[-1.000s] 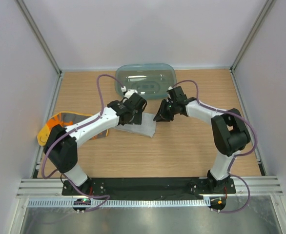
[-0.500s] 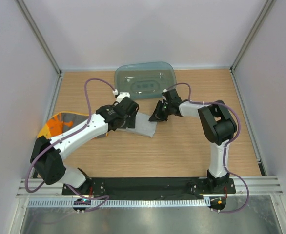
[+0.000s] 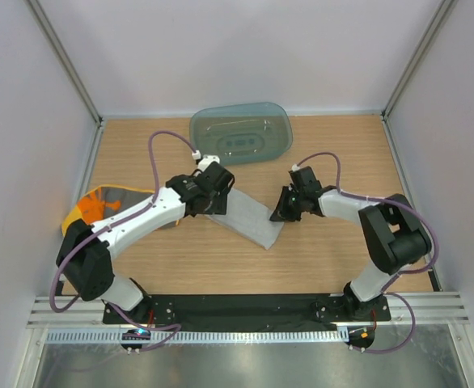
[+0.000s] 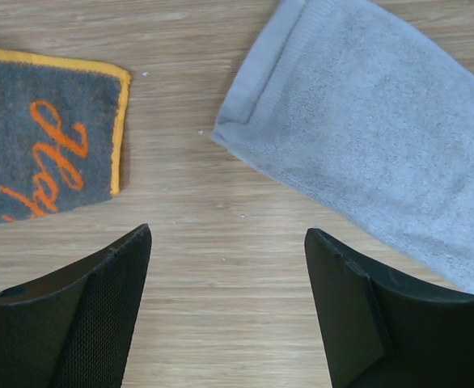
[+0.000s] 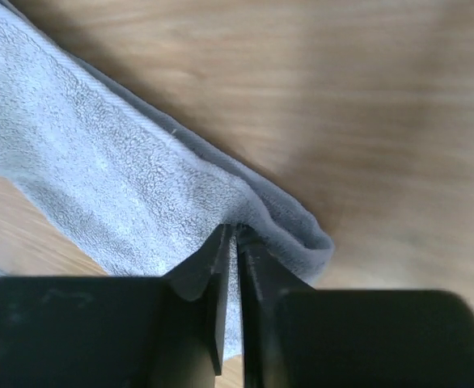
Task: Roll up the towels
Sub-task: Fold the towel, then roll the towel
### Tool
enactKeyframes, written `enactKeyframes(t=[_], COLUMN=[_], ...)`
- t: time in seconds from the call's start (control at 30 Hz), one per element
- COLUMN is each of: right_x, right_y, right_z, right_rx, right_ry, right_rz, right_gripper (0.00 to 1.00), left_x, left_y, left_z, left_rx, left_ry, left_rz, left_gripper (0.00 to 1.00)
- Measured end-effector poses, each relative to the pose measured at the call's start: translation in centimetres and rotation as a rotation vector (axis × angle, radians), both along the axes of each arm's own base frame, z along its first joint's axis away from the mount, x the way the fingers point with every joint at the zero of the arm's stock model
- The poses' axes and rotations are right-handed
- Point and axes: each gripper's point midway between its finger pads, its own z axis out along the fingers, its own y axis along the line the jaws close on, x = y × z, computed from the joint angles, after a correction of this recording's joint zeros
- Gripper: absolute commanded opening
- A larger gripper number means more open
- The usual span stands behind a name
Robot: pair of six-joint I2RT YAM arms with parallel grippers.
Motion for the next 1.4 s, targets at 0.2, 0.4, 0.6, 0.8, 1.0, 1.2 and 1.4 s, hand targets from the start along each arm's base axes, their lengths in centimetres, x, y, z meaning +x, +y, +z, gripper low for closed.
enactKeyframes(t=[0.2,0.4,0.6,0.8,1.0,1.2,1.4], right_x=[-1.3,0.1,-1.4,-2.8,-4.6,-5.0,-5.3], right_y=[-2.5,-5.5,-11.0,-13.9,-14.8,-15.0,-15.2], right_z=[3.9,15.7,22.8,20.5,18.0,18.2,17.1], right_rx=[-0.11,-0.134,-0.212,-0.335,-0.359,-0.332,-0.366], right_ry=[-0.058,-0.413,-0.633,-0.567,-0.518,-0.524,-0.48], right_rz=[0.014,-0.099,-0.312,-0.384,-0.394,-0.422,-0.418], right_gripper=[0.41,0.8,0.84,0.96,1.0,1.0,1.0], left_x=[-1.2,-4.4,-8.5,-10.9,-10.6,-12.2,-12.4], left_y=[-2.4,-8.4,-14.1,-18.5,-19.7,-22.0,-22.3], left_z=[-0.2,1.1,-0.1,-2.2,-5.3,-6.4,-7.5], left_rx=[0.021,0.038,0.055,0.005,0.079,0.13,0.193], left_ry=[-0.01,-0.083,-0.14,-0.208,-0.203,-0.212,-0.219], left_rz=[-0.08,-0.295,-0.502,-0.613,-0.636,-0.706,-0.729], left_gripper=[0.72,0.65,0.79,1.0,0.97,0.9,0.78])
